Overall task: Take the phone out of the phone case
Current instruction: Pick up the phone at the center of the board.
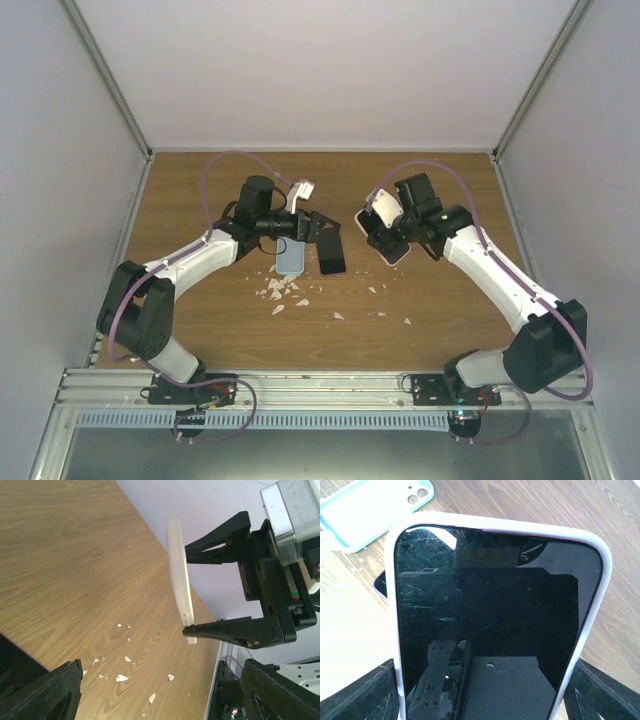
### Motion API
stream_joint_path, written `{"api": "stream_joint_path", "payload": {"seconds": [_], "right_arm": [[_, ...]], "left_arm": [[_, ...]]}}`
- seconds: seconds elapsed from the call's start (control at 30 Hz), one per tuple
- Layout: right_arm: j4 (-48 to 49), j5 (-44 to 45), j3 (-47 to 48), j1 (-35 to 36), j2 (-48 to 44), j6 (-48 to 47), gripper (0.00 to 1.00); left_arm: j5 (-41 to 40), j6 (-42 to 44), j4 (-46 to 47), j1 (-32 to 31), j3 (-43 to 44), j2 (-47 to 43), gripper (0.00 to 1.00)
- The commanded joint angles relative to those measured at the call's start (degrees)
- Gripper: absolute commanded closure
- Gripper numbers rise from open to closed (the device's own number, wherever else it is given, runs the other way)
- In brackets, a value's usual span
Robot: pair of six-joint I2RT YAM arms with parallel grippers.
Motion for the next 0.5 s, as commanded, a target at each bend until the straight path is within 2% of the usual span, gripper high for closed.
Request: {"api": "stream_joint_path", "payload": {"seconds": [0.0, 0.47], "right_arm": [[0.67, -2.59, 2.18, 0.76, -1.89, 2.16, 0.34], [0.47, -2.82, 4.84, 2.67, 0.57, 2.53, 0.35]], "left_arm": [[-0.33, -0.06, 1.24, -2.0, 2.59, 0.95, 0.14], [-3.16, -5.78, 0.33, -6.14, 8.52, 6.43, 0.34]]}}
